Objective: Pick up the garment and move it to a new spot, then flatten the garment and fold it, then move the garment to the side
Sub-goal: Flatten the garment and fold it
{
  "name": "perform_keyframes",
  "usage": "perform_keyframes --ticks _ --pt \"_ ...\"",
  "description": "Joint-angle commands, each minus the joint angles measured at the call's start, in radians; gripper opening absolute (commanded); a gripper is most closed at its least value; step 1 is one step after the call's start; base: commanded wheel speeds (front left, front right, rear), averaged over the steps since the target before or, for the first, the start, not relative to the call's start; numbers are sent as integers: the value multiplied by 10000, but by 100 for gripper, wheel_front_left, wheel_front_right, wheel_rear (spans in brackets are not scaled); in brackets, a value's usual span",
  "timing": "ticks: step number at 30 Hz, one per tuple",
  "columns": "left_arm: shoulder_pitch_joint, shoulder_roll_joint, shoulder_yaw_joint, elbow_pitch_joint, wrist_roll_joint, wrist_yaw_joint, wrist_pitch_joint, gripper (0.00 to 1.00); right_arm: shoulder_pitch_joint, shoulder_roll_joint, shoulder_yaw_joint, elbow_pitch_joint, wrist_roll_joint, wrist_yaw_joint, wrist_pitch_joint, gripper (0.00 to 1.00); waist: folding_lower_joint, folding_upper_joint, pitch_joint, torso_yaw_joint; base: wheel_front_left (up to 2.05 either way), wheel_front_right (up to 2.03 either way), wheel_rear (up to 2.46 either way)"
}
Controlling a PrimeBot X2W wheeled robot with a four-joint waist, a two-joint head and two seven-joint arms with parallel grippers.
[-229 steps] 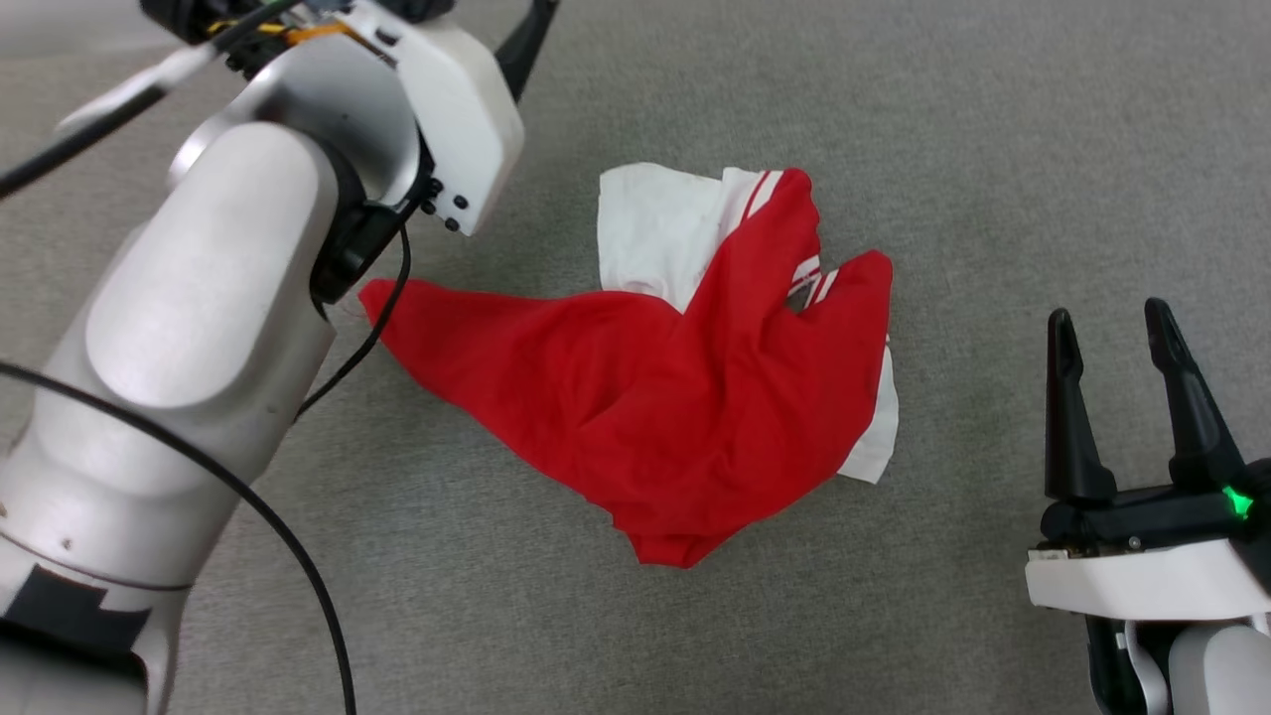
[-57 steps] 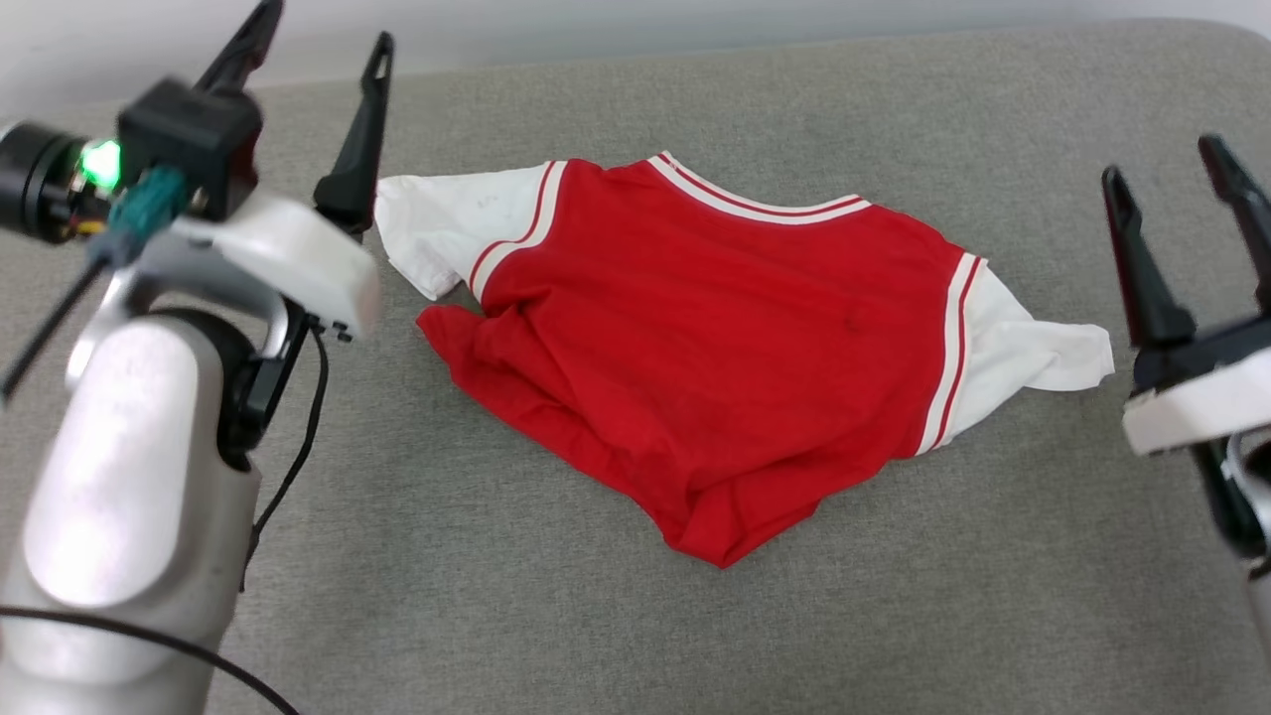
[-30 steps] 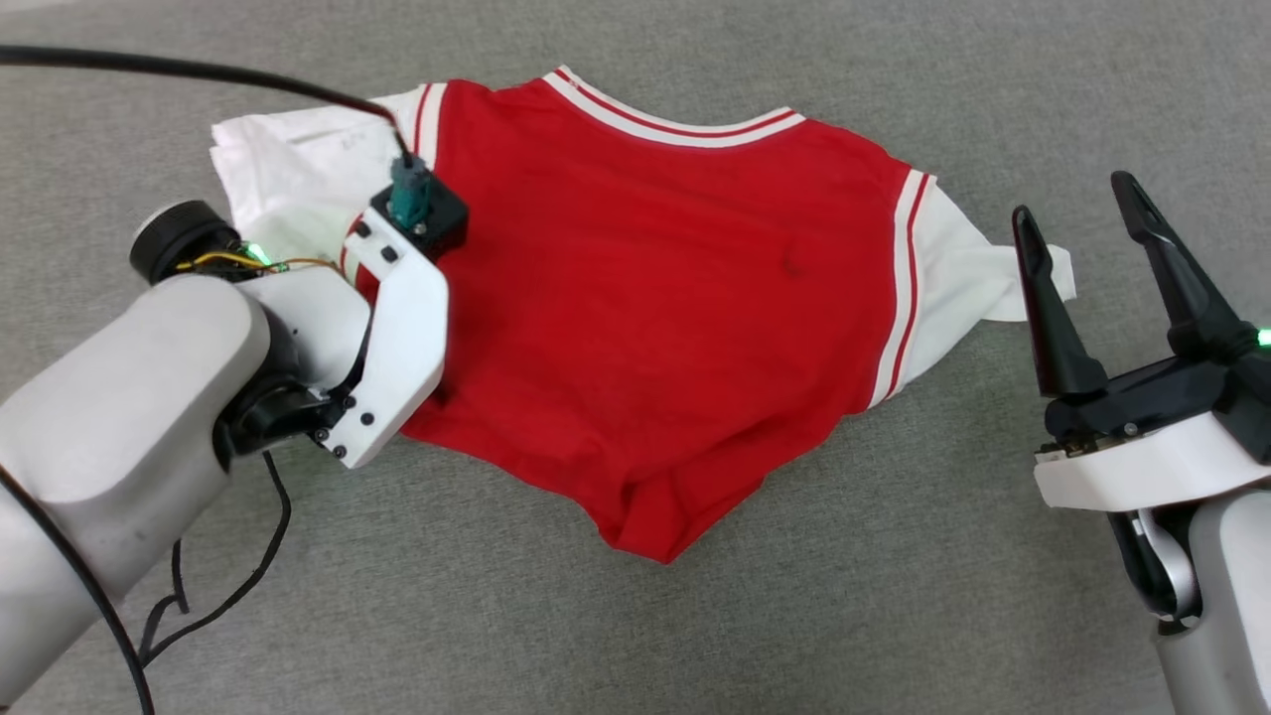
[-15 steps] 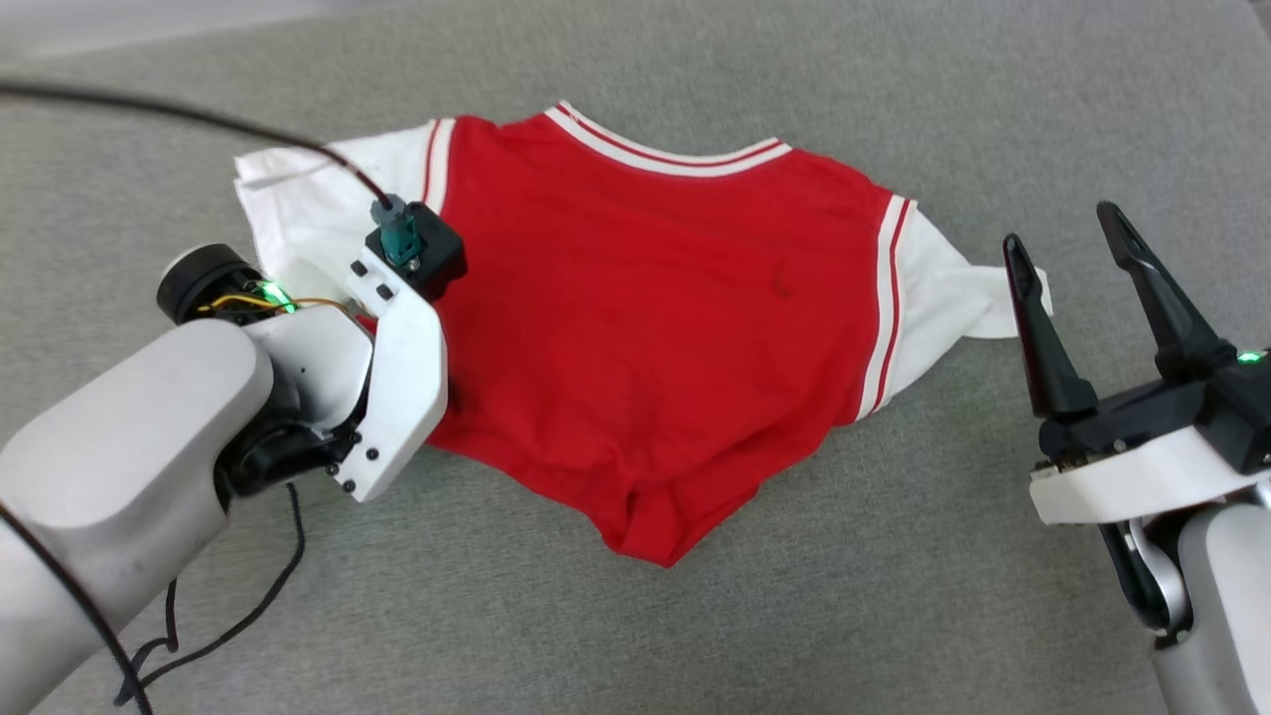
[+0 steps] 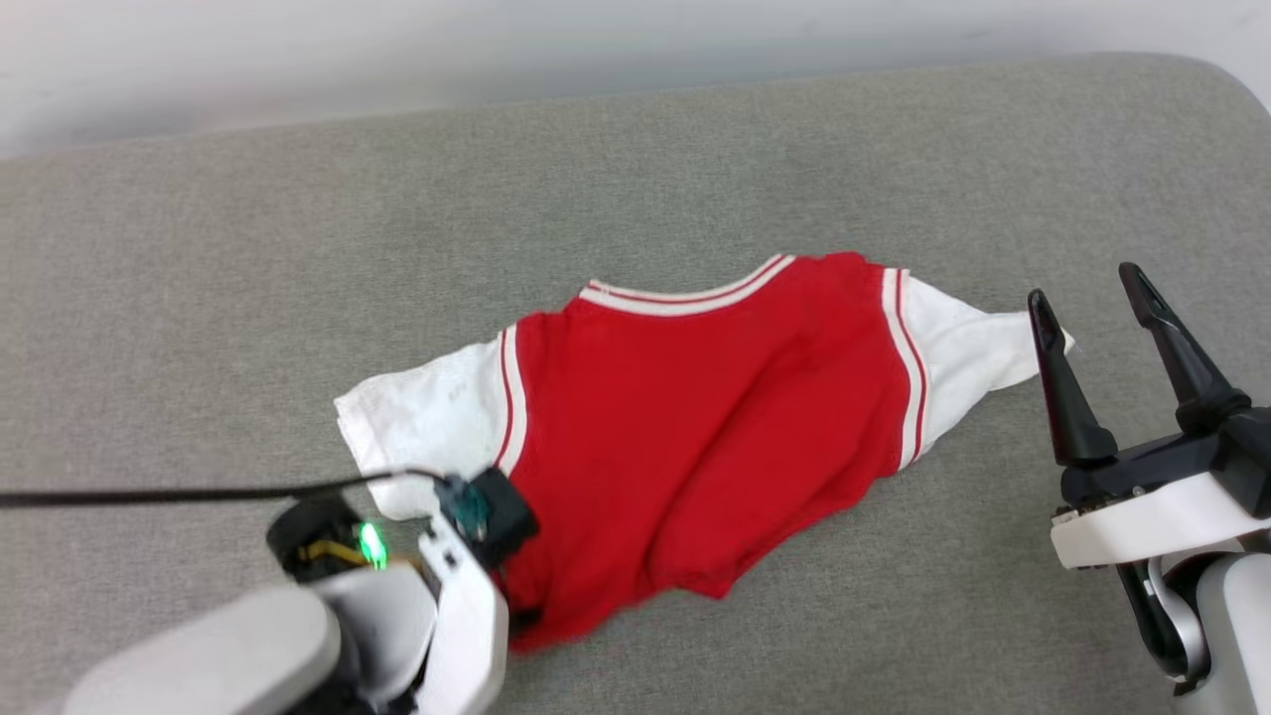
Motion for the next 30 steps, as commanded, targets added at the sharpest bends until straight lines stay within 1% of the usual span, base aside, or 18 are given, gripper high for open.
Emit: perform_keyframes --ticks 1,3,5,8,9,10,12,15,19,21,25,28,30 --pt "432 -17 -149 -32 -35 174 -156 0 147 2 -34 -37 -16 -3 6 100 1 0 10 55 0 0 0" --pt "813 -90 -362 67 82 287 -258 0 161 29 -28 -2 -32 -3 17 100 1 0 47 63 0 0 0" --pt "1151 -261 -493 220 -22 344 -334 0 171 33 -52 46 -42 -4 32 100 1 0 58 74 0 0 0" --pt "1336 -351 -557 566 2 331 -440 0 155 27 -70 125 -48 -4 35 100 1 0 18 81 0 0 0" --pt "1325 -381 -540 642 72 348 -513 31 155 27 -80 144 -54 -3 41 100 1 0 -20 85 0 0 0" --pt "1239 -398 -472 702 150 361 -648 100 166 27 -95 174 -57 -4 49 100 1 0 -73 95 0 0 0" --pt "1044 -379 -219 668 132 399 -915 100 238 21 -141 210 -61 -3 64 100 1 0 -195 140 0 0 0" --pt "702 -128 244 316 39 535 -1120 100 339 24 -251 204 -94 -3 78 100 1 0 -345 225 0 0 0" --pt "48 397 902 -216 -71 741 -1034 100 401 91 -348 133 -118 -4 79 100 1 0 -357 299 0 0 0" --pt "-398 744 1174 -282 98 751 -898 100 329 147 -307 81 -142 -3 77 100 1 0 -283 294 0 0 0" --pt "-1171 1054 1721 -31 49 750 -712 100 99 190 -236 5 -160 -3 56 100 1 0 -48 223 0 0 0" --pt "-1471 1036 1969 245 -217 746 -580 100 13 198 -213 -9 -172 -3 38 100 1 0 97 169 0 0 0" --pt "-1870 1126 2148 866 -509 603 -169 100 -136 216 -165 -18 -193 -4 5 100 1 0 342 37 0 0 0"
